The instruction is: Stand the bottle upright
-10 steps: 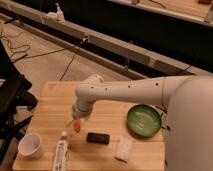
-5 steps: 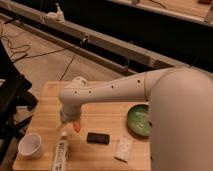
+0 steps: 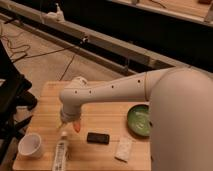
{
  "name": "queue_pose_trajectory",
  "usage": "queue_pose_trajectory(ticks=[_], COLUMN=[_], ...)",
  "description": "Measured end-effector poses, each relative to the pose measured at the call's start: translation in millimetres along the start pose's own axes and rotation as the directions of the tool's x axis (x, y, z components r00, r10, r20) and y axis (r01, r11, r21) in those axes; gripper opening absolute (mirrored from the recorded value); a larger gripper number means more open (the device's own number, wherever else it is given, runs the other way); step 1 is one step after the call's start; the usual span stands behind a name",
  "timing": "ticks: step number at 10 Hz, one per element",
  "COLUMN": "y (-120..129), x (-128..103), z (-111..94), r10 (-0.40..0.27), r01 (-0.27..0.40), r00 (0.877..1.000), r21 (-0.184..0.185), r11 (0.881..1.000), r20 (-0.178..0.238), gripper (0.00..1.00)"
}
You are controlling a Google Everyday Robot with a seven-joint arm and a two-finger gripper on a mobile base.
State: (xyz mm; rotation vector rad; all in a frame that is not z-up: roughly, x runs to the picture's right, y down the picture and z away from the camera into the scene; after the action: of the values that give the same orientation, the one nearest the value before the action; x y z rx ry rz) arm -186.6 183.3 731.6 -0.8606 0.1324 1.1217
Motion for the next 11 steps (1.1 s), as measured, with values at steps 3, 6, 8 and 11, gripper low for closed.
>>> queue_pose_trajectory(ticks=[3, 6, 8, 11], y=[22, 24, 18, 11], x=[2, 5, 8, 10], z=[19, 35, 46, 58], r10=[-0.053, -0.055, -0.036, -0.012], r01=[0.052, 0.052, 0.029, 0.003], r00=[0.999, 0.998, 0.999, 0.999], r21=[-0.099, -0.143, -0.158, -0.177], r11=[0.994, 0.988, 0.987, 0.984], r20=[-0.007, -0.022, -0.038, -0.052], gripper=[0.66, 0.66, 0.66, 0.66])
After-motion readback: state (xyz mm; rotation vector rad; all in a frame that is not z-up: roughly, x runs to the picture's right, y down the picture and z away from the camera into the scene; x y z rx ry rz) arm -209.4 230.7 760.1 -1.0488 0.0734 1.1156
